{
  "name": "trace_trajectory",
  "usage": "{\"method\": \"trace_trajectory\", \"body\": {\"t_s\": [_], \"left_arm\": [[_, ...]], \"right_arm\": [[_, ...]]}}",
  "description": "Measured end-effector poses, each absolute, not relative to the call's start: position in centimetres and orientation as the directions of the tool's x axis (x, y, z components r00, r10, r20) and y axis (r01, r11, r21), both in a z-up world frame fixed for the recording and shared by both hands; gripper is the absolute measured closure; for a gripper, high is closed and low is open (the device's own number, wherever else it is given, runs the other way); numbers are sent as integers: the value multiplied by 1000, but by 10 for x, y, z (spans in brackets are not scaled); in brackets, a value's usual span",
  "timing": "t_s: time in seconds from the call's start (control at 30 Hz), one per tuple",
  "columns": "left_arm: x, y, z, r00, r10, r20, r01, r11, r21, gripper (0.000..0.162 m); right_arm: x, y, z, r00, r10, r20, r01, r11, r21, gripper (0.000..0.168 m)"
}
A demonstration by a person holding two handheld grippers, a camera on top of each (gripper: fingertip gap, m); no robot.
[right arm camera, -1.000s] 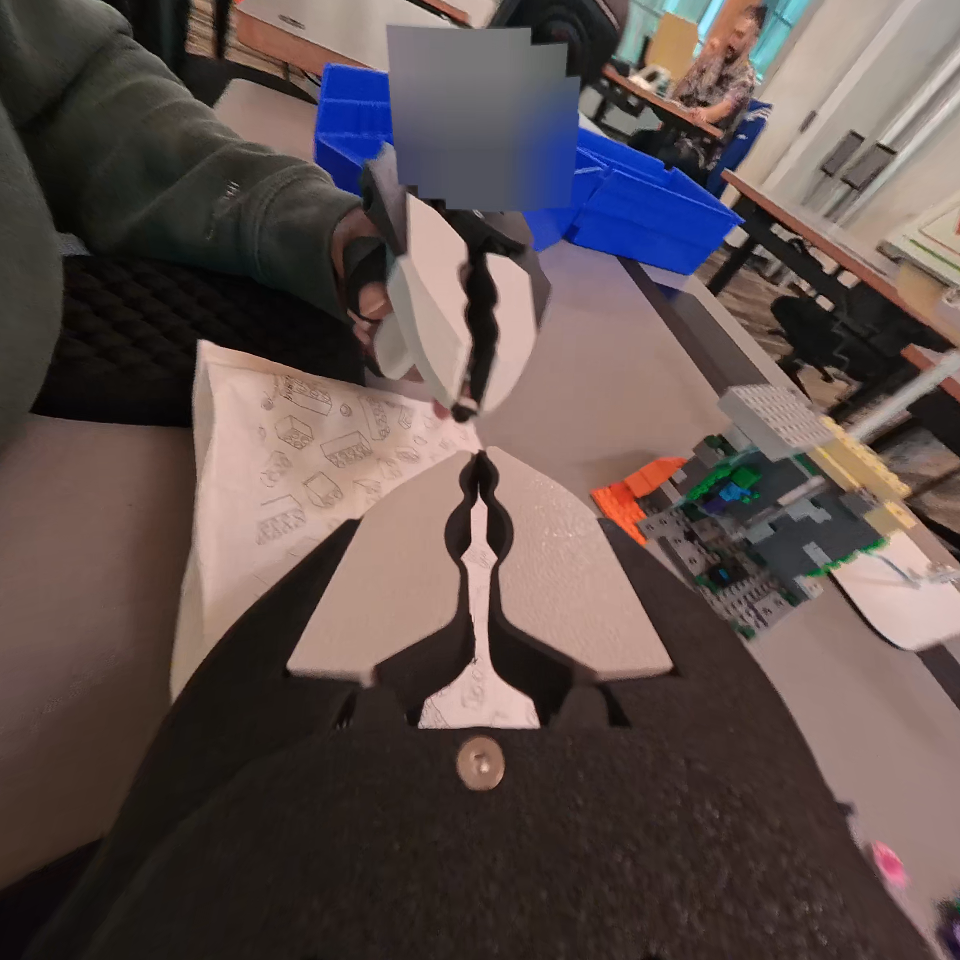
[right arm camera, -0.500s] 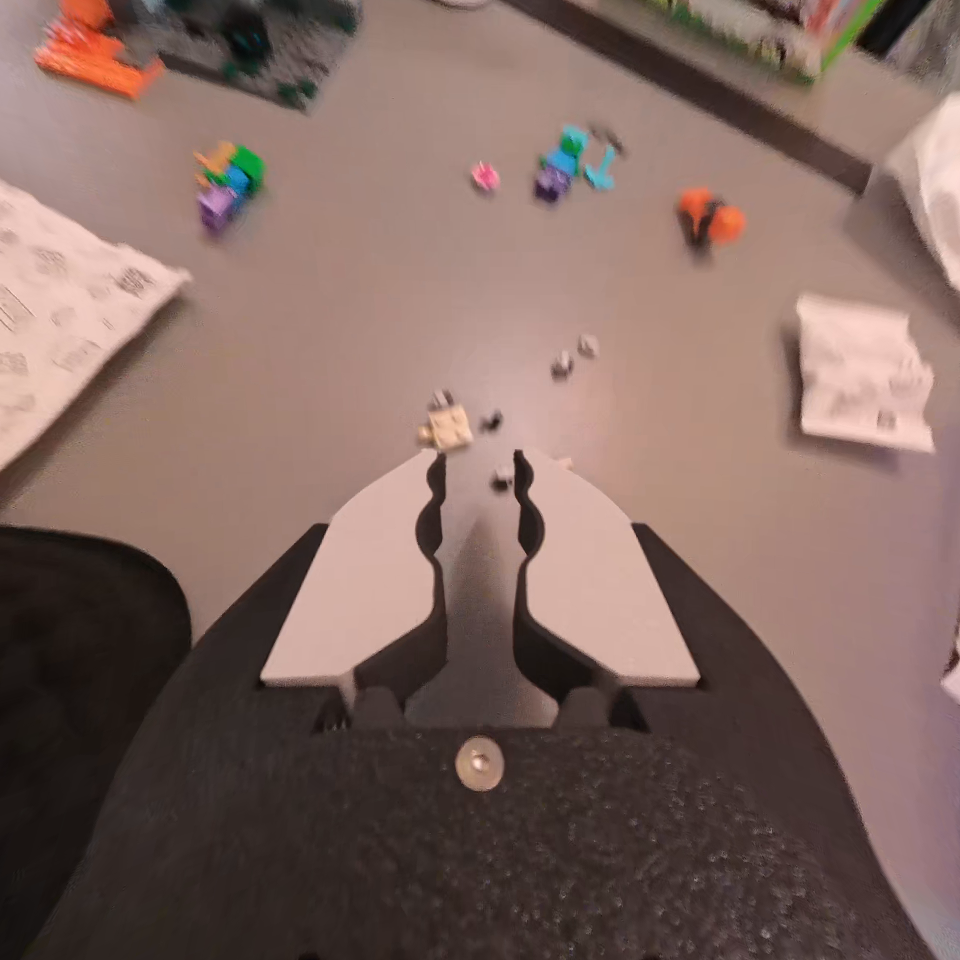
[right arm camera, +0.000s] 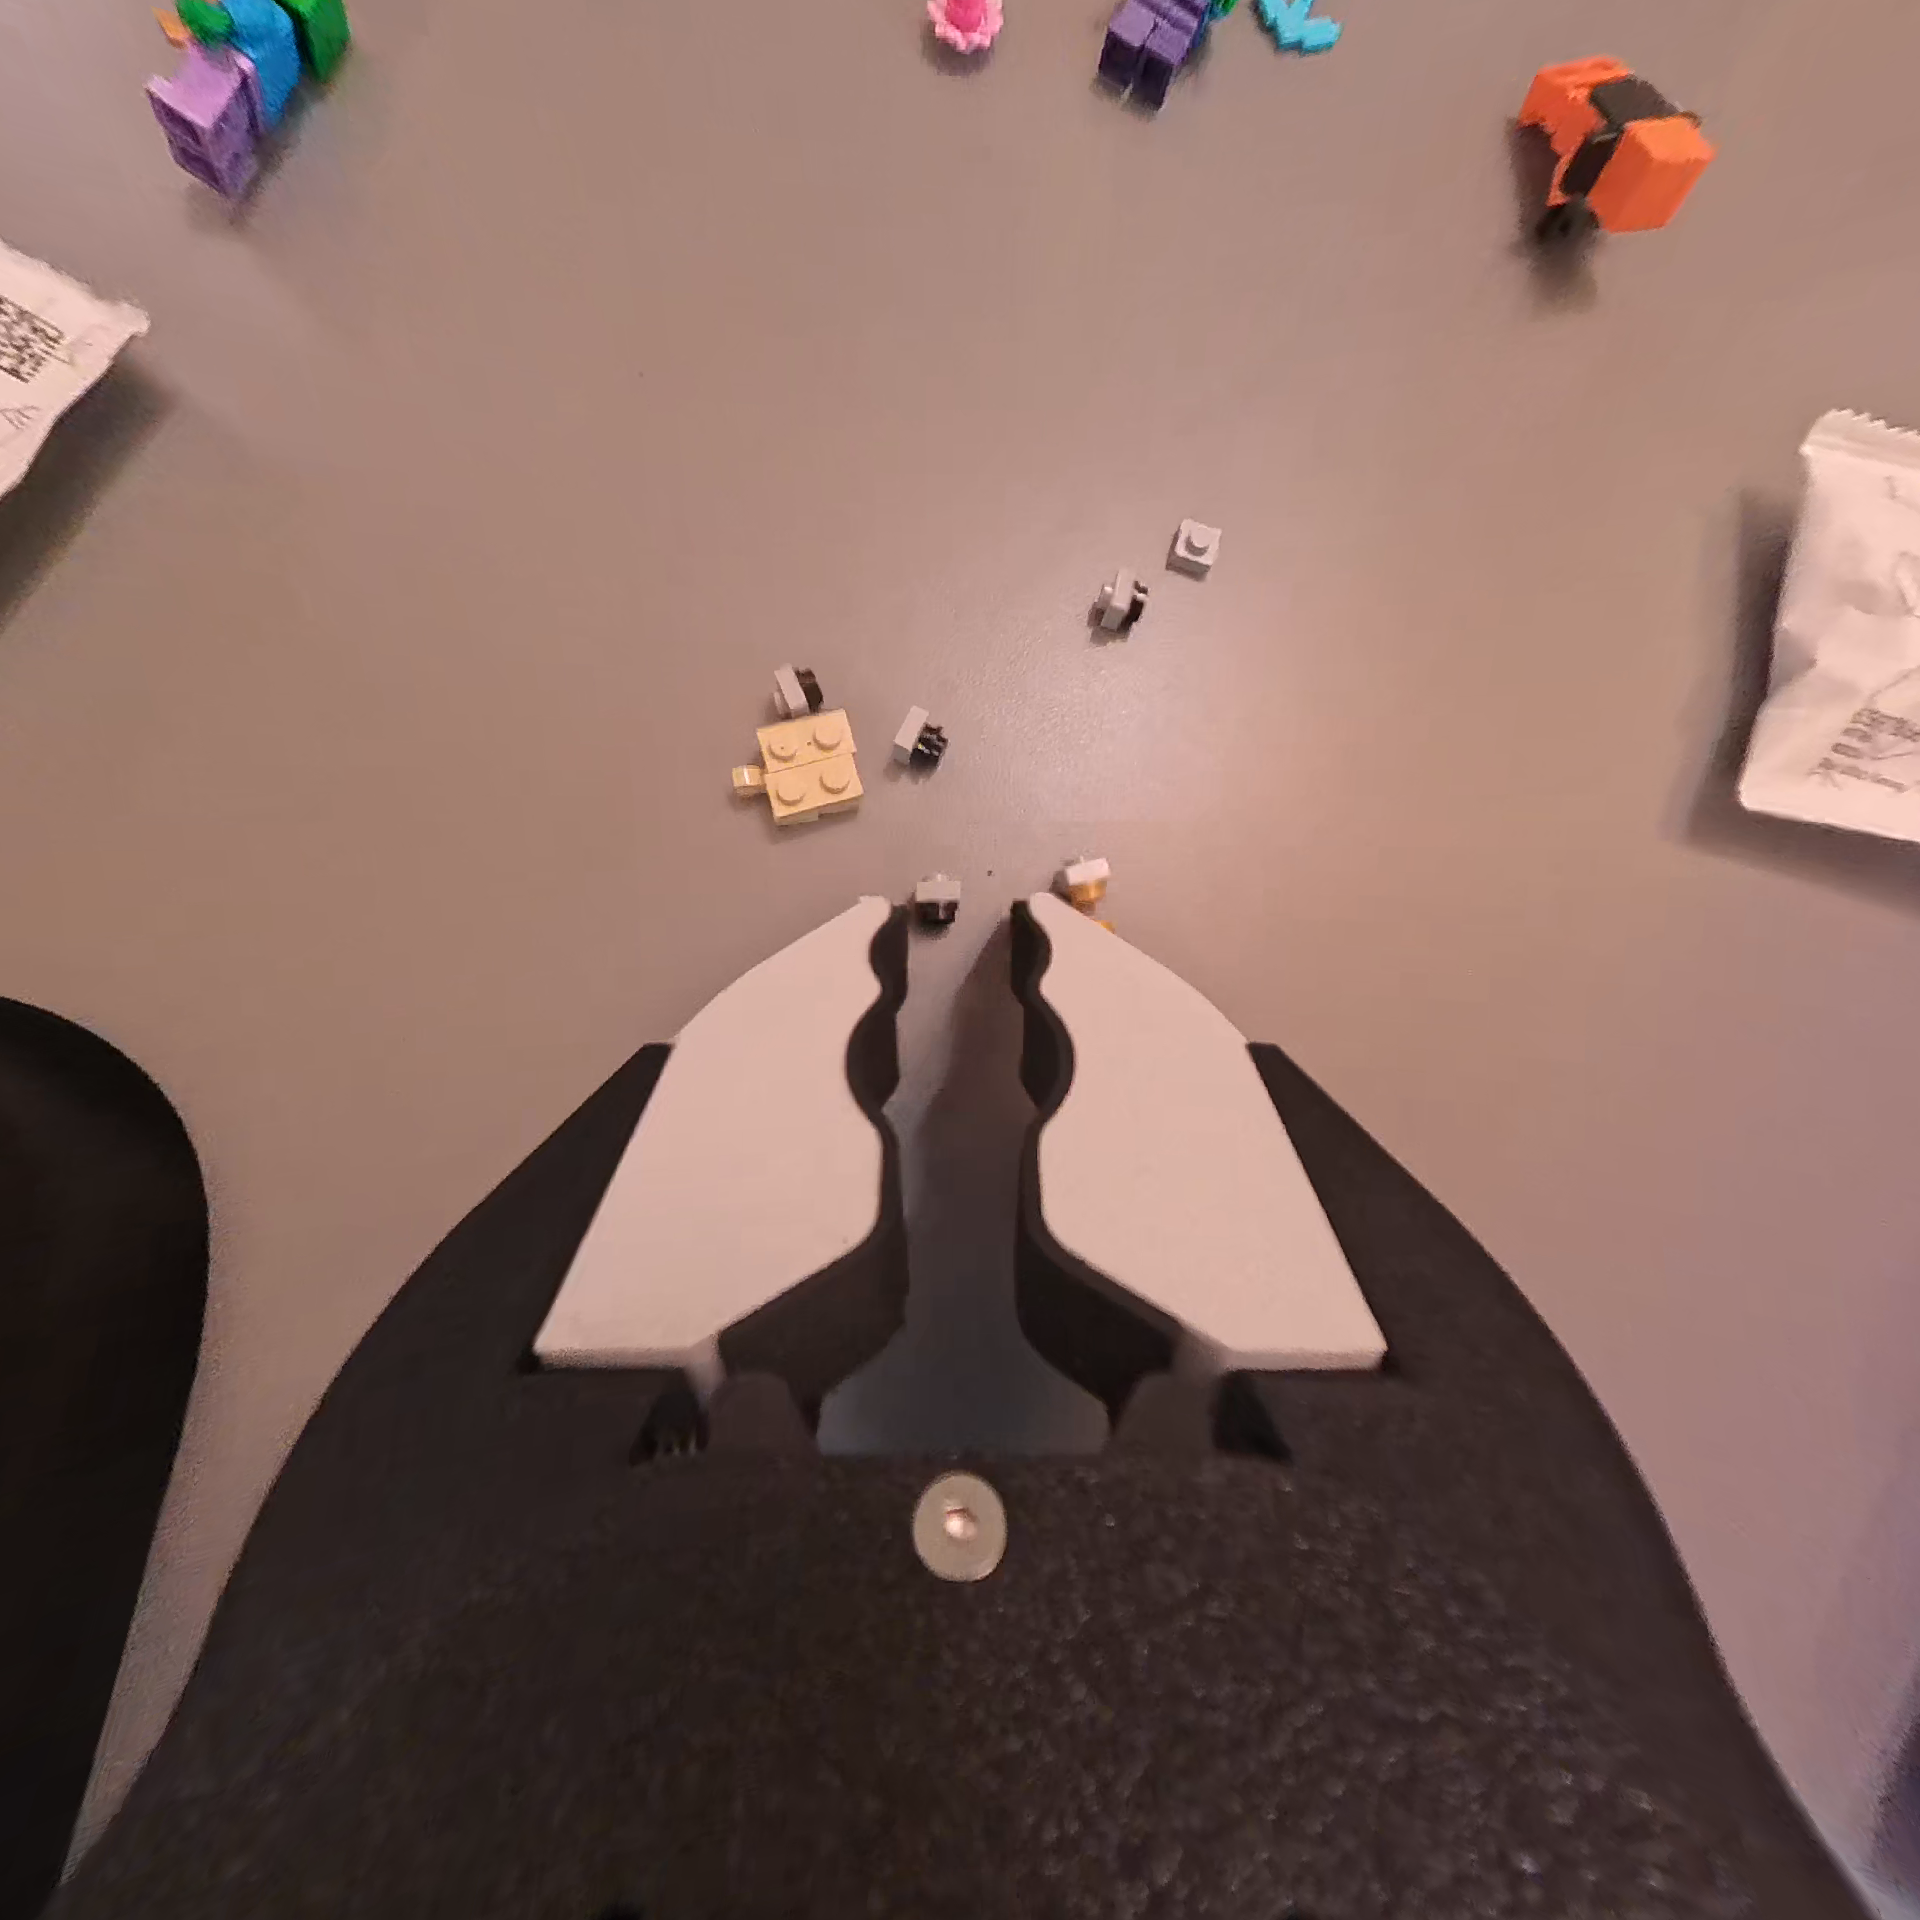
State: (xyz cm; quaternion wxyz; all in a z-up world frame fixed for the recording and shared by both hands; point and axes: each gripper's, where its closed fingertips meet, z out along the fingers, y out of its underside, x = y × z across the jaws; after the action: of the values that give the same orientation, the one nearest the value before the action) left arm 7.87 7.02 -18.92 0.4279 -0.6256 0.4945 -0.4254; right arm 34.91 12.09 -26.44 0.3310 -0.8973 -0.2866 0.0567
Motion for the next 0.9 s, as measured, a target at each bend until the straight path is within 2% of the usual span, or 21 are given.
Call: {"method": "trace_trajectory", "body": {"t_s": [0.1, 0.2, 0.37, 0.57, 0.7, 0.9], "left_arm": [[79, 72, -194, 170, -982, 76, -283, -123, -951, 155], [80, 72, -196, 179, -982, 61, -291, -112, -950, 155], [80, 77, -202, 220, -975, -11, -330, -63, -942, 155], [81, 77, -202, 229, -972, -49, -341, -33, -939, 155], [80, 79, -201, 239, -966, -99, -353, 9, -935, 154], [75, 84, -201, 250, -955, -158, -372, 55, -926, 154]], "right_arm": [[350, 123, -265, 814, 569, 115, 514, -616, -597, 161], [346, 119, -264, 784, 605, 138, 561, -597, -573, 162], [286, 107, -229, 678, 719, 151, 596, -418, -686, 162], [154, 77, -191, 420, 901, 105, 562, -168, -810, 162], [99, 74, -189, 294, 949, 116, 563, -74, -823, 162], [73, 89, -201, 267, 955, 131, 578, -50, -815, 162]]}}
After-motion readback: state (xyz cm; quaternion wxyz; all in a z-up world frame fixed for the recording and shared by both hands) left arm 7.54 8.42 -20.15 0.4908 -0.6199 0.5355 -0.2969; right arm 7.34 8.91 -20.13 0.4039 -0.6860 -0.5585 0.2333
